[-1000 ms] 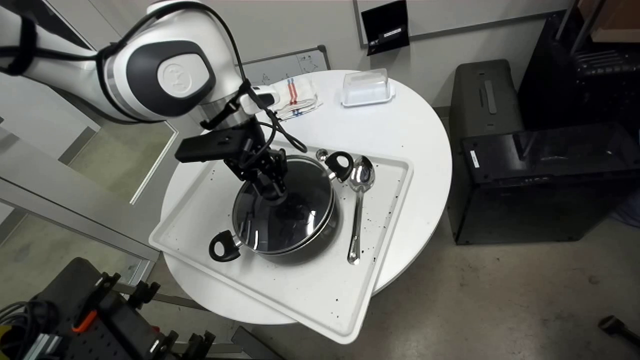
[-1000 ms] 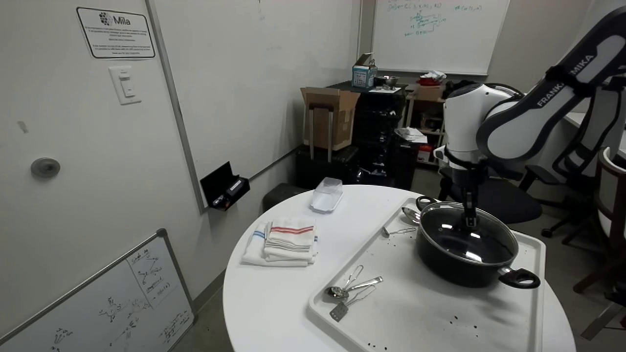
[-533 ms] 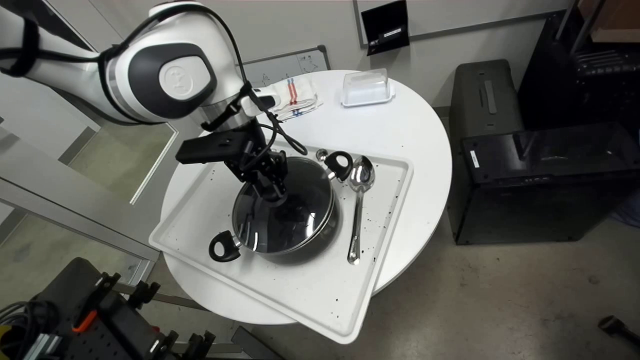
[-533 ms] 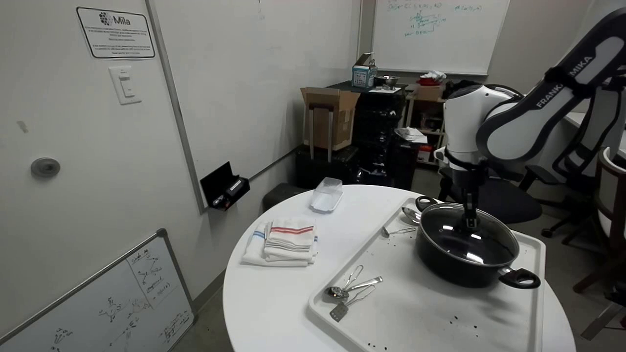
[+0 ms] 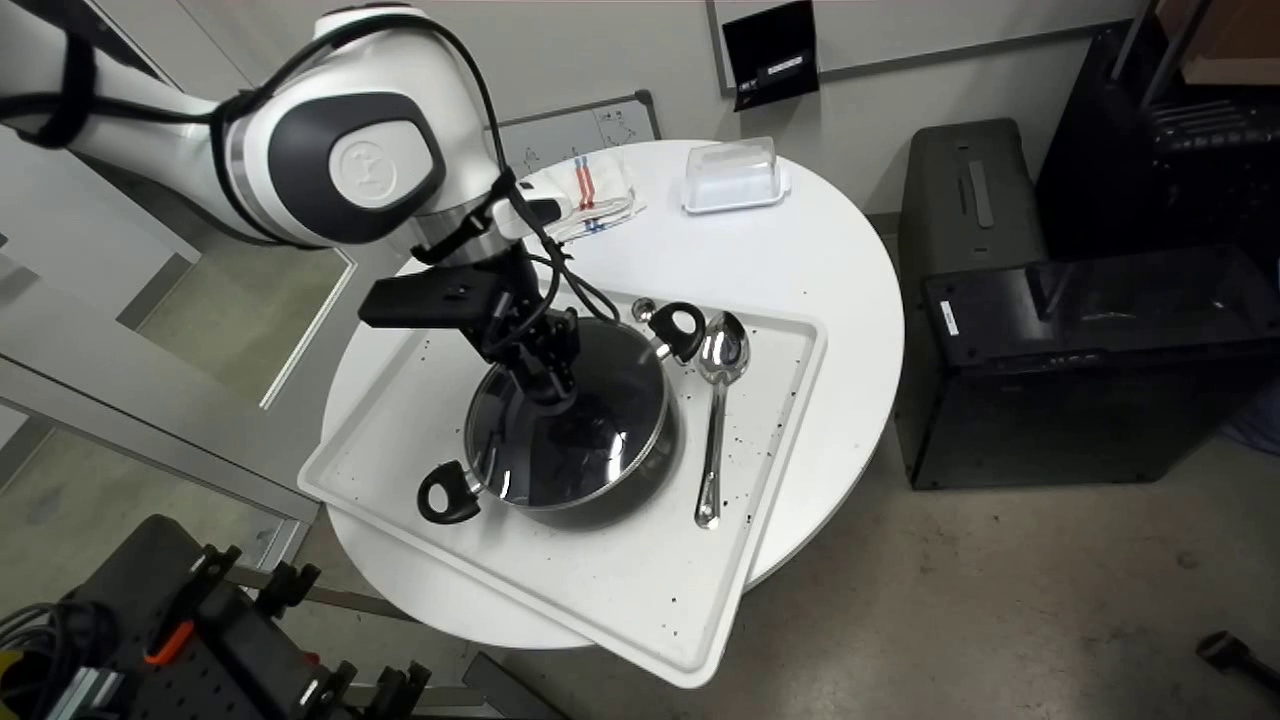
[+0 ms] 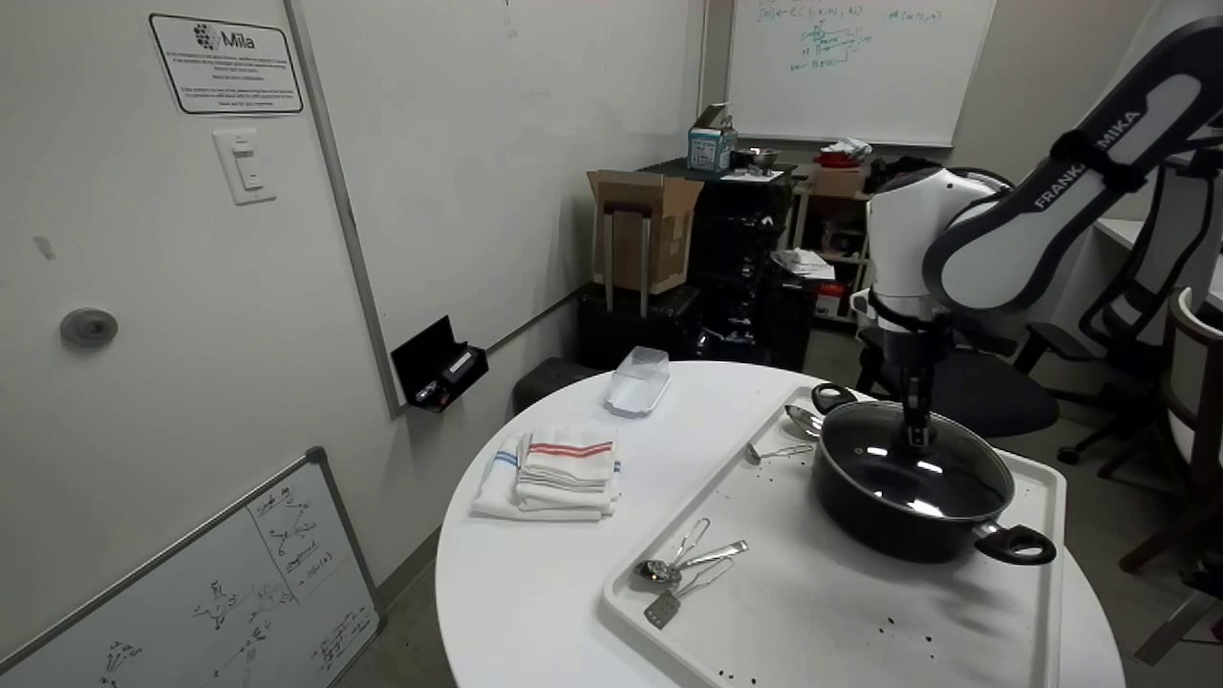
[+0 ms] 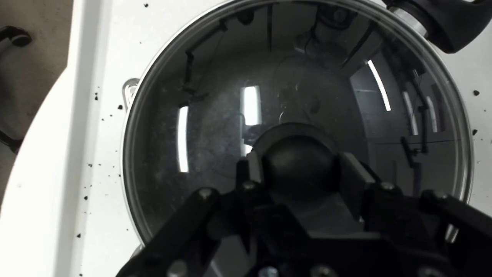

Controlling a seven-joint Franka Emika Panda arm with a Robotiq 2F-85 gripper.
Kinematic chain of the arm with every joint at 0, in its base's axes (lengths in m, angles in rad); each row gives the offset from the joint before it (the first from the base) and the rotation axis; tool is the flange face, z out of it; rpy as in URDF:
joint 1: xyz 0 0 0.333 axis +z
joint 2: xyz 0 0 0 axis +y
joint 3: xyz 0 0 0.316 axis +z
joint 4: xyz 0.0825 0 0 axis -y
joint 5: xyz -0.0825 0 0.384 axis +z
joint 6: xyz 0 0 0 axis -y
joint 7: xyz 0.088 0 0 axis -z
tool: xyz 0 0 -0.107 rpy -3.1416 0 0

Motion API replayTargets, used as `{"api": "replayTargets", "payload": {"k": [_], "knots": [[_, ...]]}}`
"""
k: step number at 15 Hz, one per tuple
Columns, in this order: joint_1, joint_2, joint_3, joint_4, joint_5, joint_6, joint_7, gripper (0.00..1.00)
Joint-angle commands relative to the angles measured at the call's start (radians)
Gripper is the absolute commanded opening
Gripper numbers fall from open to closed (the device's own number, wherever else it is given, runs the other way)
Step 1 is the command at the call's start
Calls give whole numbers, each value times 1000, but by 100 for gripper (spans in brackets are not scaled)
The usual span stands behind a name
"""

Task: Put the glass lid on the black pot.

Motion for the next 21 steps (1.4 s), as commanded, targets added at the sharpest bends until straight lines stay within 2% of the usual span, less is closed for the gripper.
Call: {"api": "replayTargets", "payload": {"k": [1, 21], "knots": [[-20, 15, 11, 36, 45, -24, -36, 25], [-26, 38, 11, 88, 79, -101, -43, 25]]}}
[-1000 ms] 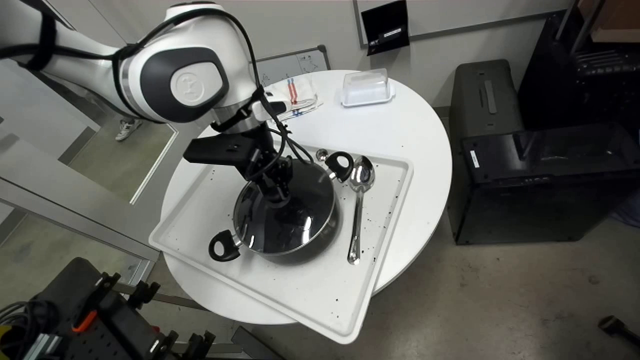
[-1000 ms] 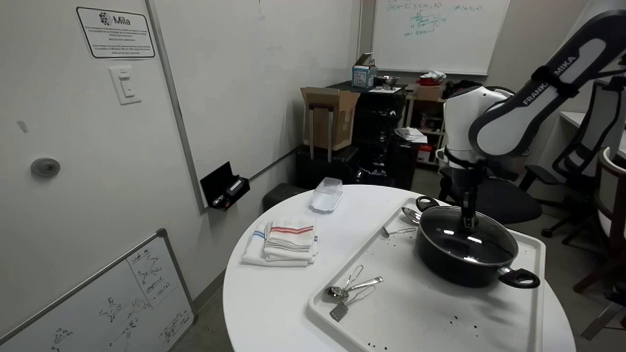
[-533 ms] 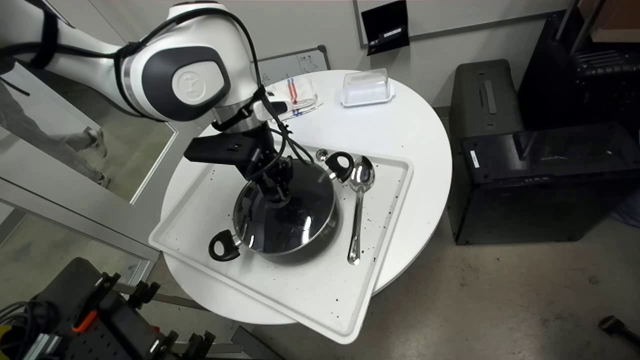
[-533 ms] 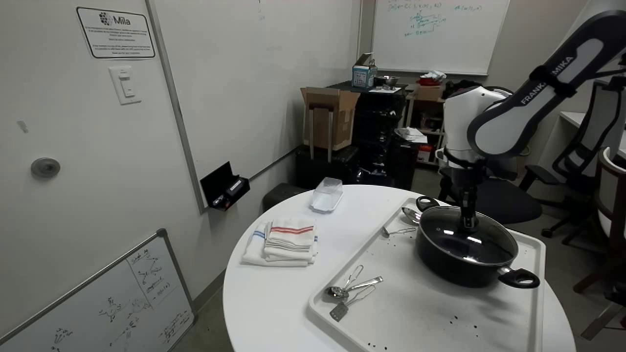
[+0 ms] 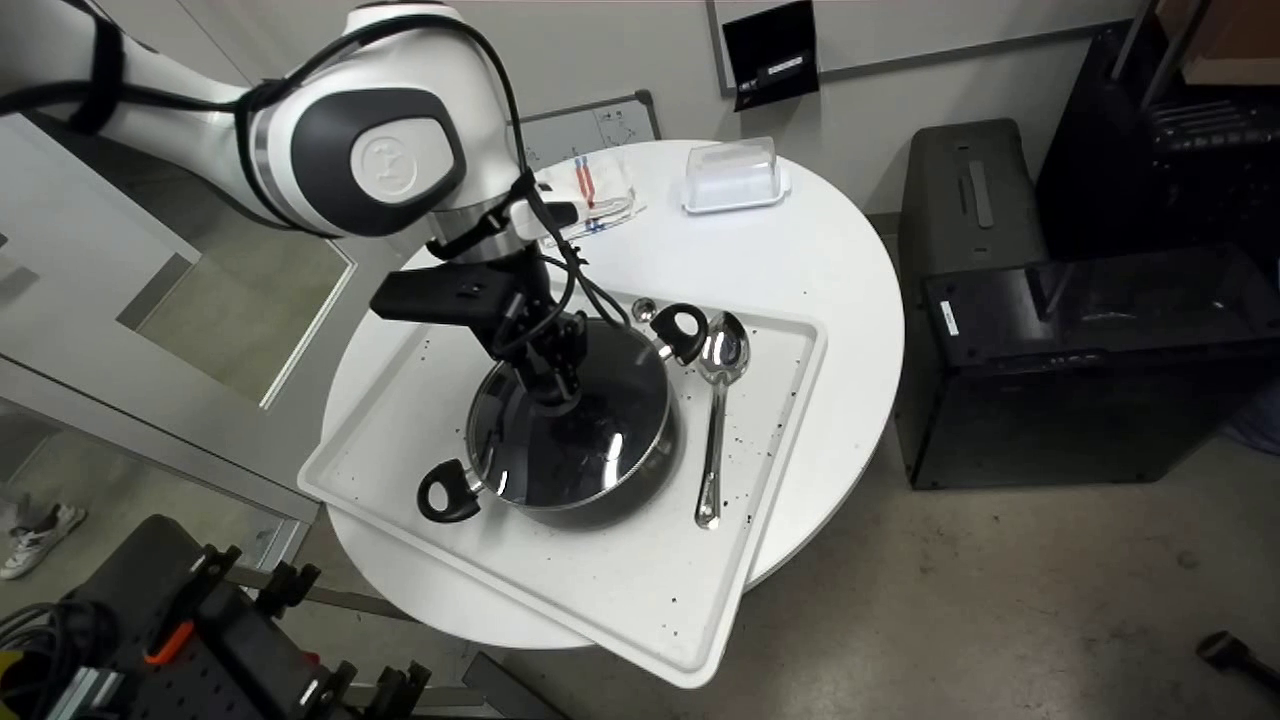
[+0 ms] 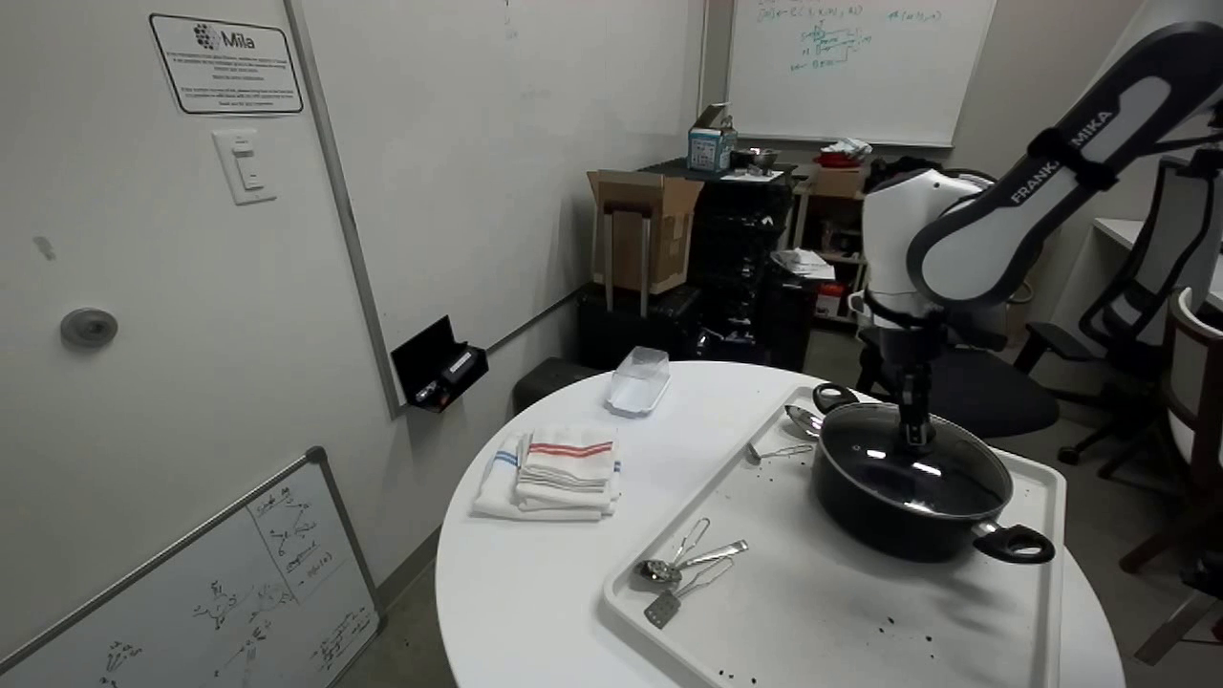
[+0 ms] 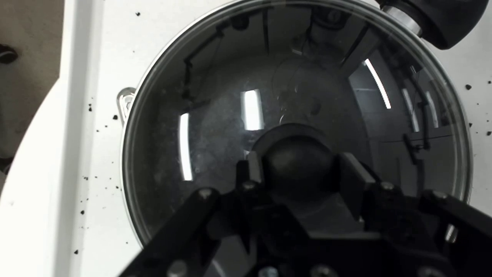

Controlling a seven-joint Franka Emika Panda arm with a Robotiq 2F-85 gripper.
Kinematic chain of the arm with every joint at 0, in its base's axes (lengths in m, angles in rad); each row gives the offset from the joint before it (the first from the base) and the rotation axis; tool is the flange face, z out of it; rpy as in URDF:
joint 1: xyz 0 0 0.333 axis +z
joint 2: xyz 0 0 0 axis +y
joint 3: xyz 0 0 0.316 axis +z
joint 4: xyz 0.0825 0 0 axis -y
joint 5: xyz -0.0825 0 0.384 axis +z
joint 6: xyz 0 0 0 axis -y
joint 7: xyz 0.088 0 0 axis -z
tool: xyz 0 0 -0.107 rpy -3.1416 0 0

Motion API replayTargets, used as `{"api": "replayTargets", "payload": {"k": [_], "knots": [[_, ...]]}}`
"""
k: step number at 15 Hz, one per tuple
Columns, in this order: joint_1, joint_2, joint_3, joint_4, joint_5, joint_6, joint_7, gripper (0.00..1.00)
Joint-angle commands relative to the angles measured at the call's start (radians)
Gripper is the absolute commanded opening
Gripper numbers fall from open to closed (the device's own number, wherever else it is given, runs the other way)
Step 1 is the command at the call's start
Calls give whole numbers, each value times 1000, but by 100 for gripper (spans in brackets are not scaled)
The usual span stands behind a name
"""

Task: Put the glass lid on the black pot.

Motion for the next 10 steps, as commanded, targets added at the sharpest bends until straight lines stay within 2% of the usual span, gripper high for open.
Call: {"api": "replayTargets", "payload": {"k": [1, 10], "knots": [[-12, 11, 9, 38, 28, -47, -23, 25], [-15, 21, 9, 65, 45, -84, -23, 25]]}}
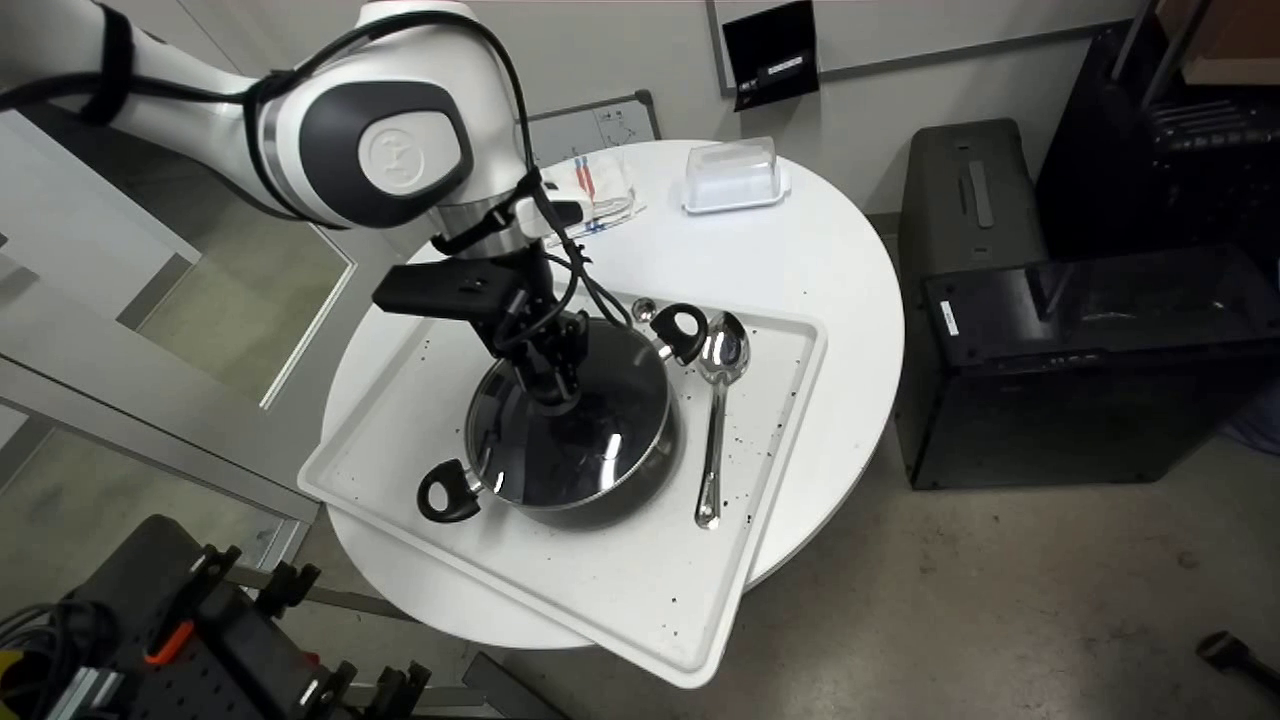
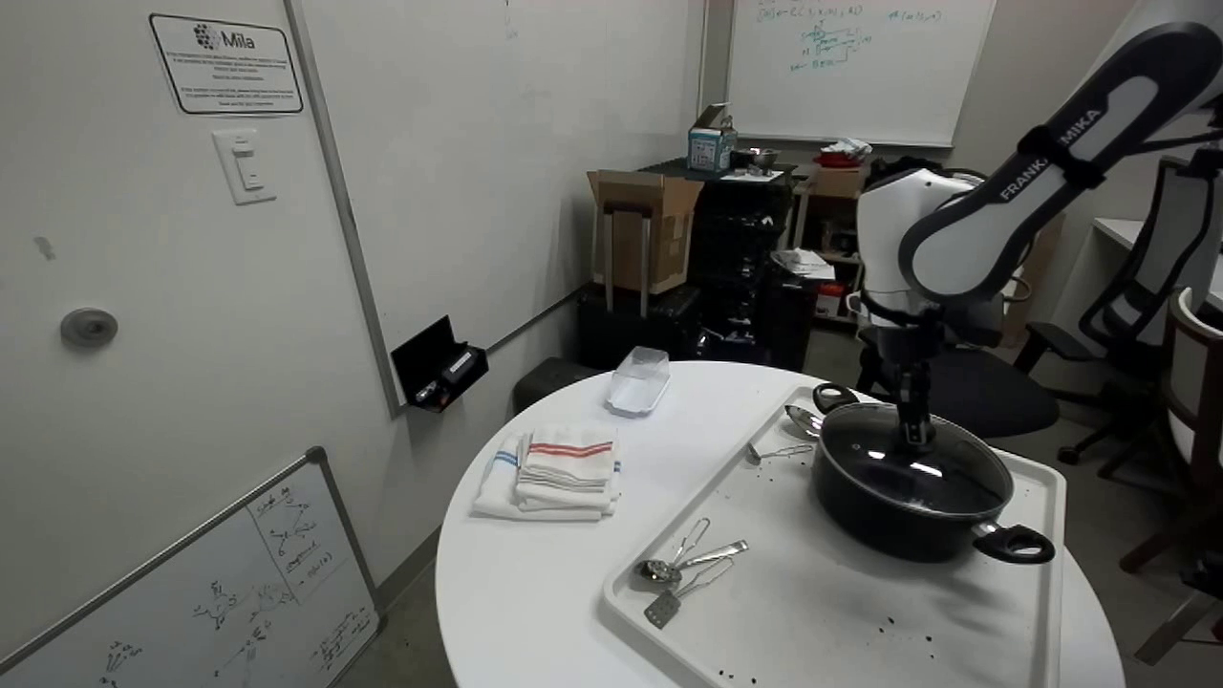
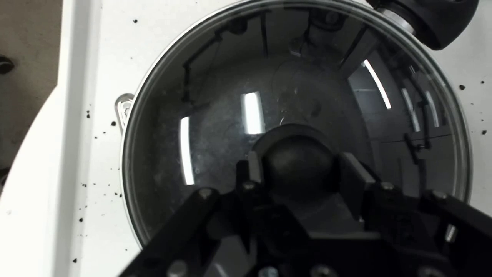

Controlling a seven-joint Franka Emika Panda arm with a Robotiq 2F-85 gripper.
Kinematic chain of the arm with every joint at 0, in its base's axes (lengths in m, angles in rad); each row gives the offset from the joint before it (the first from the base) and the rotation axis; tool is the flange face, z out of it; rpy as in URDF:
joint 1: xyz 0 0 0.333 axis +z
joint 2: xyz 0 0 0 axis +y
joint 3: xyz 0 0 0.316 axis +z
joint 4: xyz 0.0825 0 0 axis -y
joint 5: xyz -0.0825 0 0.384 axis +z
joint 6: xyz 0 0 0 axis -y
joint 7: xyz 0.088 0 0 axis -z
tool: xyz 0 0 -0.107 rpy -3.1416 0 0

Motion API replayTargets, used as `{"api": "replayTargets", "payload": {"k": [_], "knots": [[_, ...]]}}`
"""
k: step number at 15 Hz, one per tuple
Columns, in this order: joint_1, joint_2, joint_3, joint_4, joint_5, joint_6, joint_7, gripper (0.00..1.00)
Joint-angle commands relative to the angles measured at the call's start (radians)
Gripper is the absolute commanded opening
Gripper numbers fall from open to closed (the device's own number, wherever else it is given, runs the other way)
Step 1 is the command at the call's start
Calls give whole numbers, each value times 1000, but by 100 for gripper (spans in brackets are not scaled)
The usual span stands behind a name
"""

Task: Put the glass lid on the black pot.

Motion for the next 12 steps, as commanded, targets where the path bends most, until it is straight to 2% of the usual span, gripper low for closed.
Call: {"api": "replayTargets", "payload": {"k": [1, 12], "knots": [[-14, 12, 9, 39, 29, -44, -23, 25], [-12, 39, 6, 82, 36, -90, -16, 25]]}}
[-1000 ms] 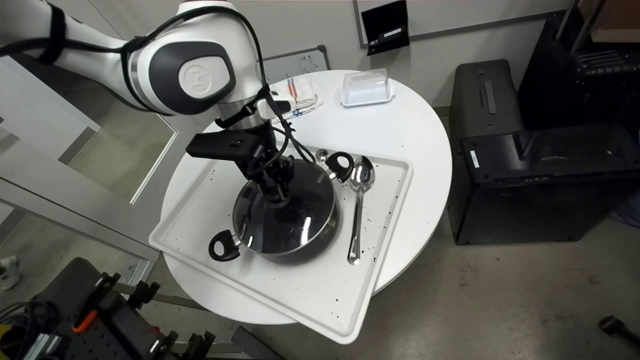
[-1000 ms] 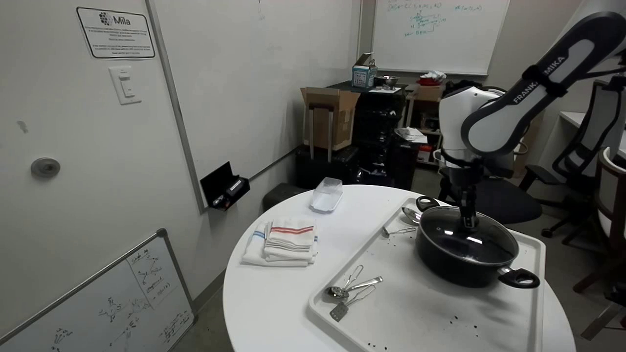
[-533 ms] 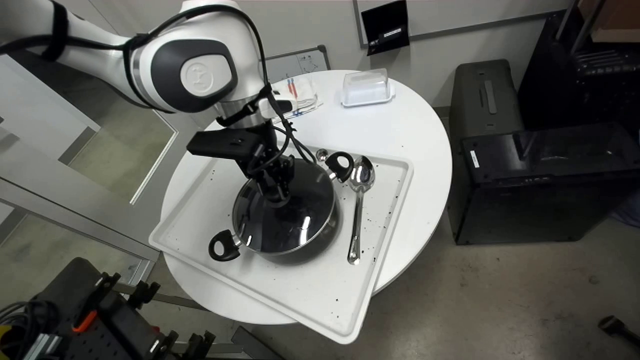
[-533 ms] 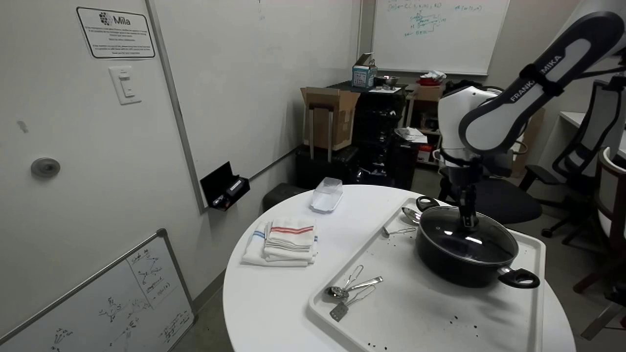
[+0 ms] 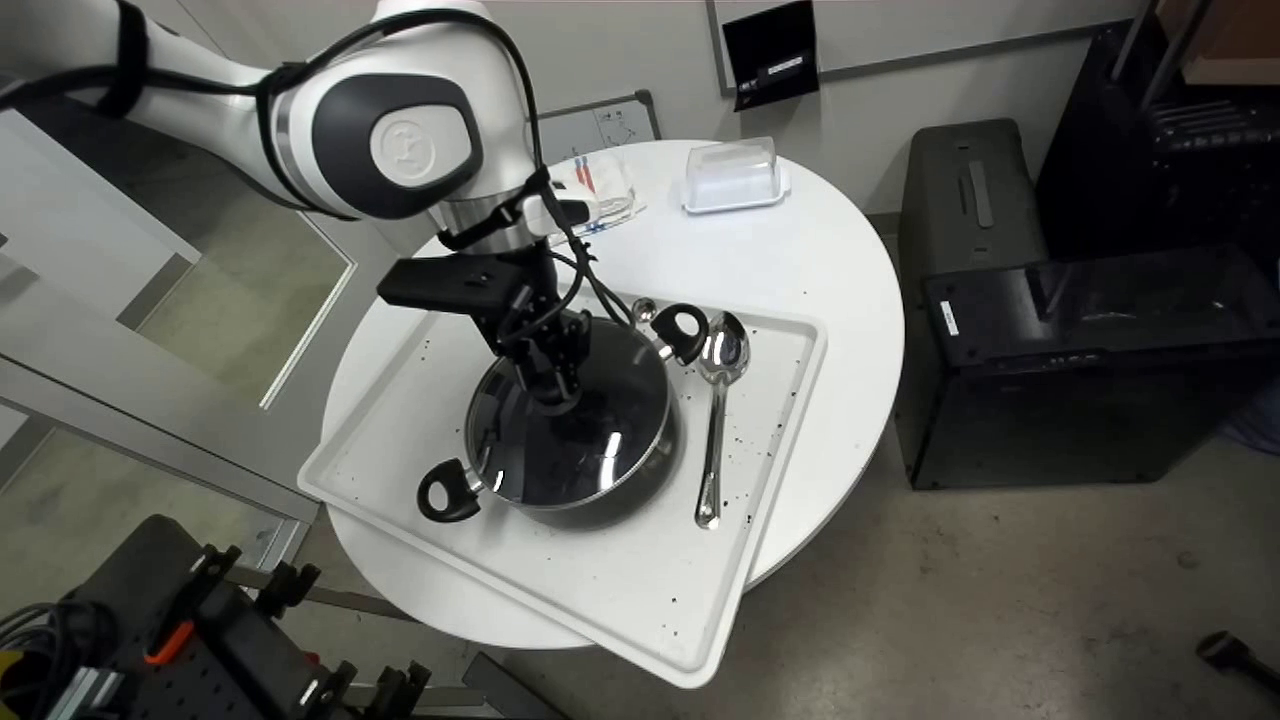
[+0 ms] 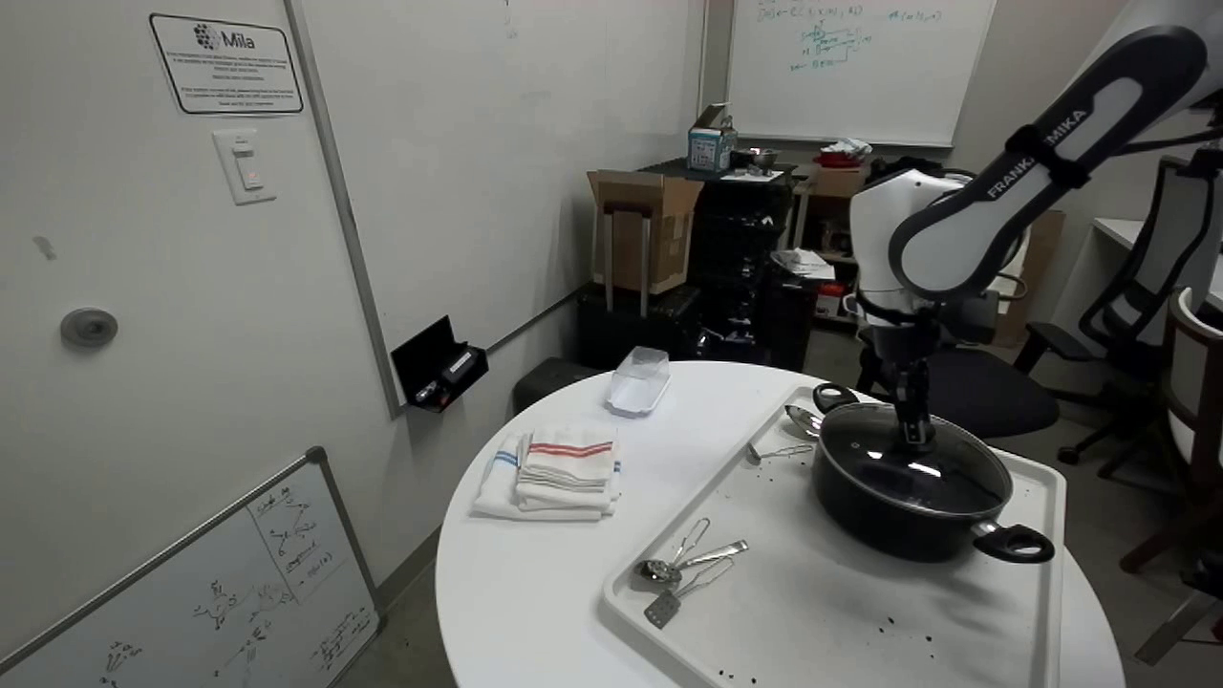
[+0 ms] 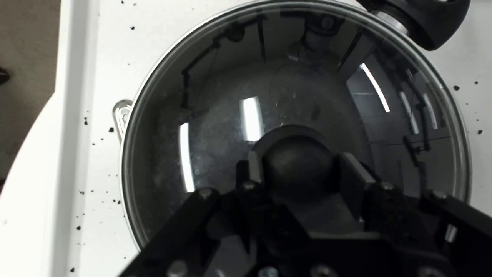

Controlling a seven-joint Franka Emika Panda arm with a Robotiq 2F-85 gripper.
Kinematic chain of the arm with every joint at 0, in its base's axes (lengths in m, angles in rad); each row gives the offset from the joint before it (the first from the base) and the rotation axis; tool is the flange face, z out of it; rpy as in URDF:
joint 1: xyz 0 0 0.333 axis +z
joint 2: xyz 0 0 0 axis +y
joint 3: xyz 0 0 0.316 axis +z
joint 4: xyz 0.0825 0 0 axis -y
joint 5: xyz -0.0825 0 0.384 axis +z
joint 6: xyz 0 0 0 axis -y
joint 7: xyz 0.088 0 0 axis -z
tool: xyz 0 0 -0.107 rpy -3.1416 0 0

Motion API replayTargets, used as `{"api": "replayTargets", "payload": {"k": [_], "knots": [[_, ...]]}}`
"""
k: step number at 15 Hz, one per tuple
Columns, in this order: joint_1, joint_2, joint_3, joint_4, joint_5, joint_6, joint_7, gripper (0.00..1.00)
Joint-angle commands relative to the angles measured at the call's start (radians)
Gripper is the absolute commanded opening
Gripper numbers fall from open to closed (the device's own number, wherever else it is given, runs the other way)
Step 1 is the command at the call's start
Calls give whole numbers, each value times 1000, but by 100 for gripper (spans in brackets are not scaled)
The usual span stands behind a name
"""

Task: Put the glass lid on the black pot.

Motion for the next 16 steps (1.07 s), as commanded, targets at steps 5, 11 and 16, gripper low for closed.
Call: {"api": "replayTargets", "payload": {"k": [5, 11, 16], "knots": [[-5, 22, 6, 42, 13, -32, -17, 25], [-1, 11, 4, 31, 5, -22, -18, 99], [1, 5, 3, 27, 2, -20, -18, 100]]}}
